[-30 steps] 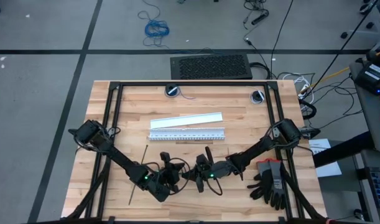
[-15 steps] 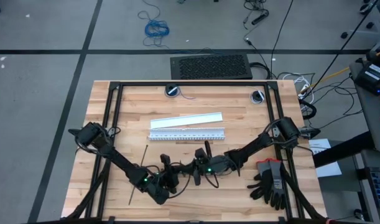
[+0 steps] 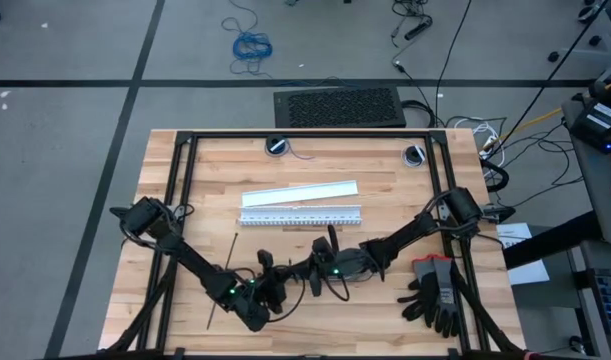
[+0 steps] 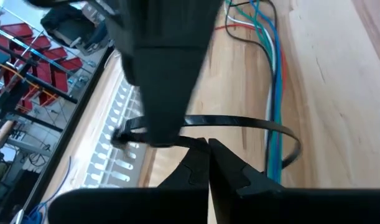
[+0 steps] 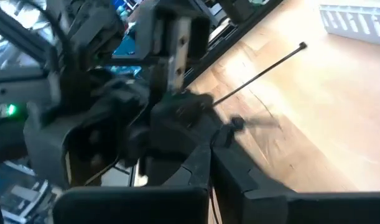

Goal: Ziptie cables
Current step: Wrap the left black zip tie around the colored cable wires

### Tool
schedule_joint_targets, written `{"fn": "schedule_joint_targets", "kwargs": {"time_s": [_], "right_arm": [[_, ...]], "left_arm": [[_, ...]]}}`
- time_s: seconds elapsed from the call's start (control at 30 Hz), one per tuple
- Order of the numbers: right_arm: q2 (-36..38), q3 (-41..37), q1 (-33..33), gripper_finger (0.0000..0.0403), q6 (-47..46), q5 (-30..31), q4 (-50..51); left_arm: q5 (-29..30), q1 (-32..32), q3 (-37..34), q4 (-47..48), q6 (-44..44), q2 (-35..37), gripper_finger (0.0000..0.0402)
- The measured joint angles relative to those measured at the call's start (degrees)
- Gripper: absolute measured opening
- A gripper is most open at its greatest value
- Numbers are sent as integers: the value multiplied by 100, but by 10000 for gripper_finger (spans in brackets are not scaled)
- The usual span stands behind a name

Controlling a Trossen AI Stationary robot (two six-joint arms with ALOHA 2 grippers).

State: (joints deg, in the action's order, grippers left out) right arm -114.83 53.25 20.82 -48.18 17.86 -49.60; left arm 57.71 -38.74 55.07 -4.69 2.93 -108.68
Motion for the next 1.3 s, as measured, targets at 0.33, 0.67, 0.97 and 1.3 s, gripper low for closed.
{"fn": "schedule_joint_targets", "kwargs": {"time_s": [0.33, 0.67, 0.97, 1.3], "right_arm": [[0, -2, 238, 114, 85, -443, 2], [2, -2, 451, 169, -46, -569, 192], [4, -4, 433, 139, 115, -259, 476], [-18, 0, 393, 97, 231, -131, 474]], "left_arm": [[-2, 9, 0, -2, 119, 0, 0], [-2, 48, 0, -2, 125, 0, 0], [-22, 140, 0, -94, 259, 0, 0], [-44, 170, 0, -92, 433, 2, 0]]}}
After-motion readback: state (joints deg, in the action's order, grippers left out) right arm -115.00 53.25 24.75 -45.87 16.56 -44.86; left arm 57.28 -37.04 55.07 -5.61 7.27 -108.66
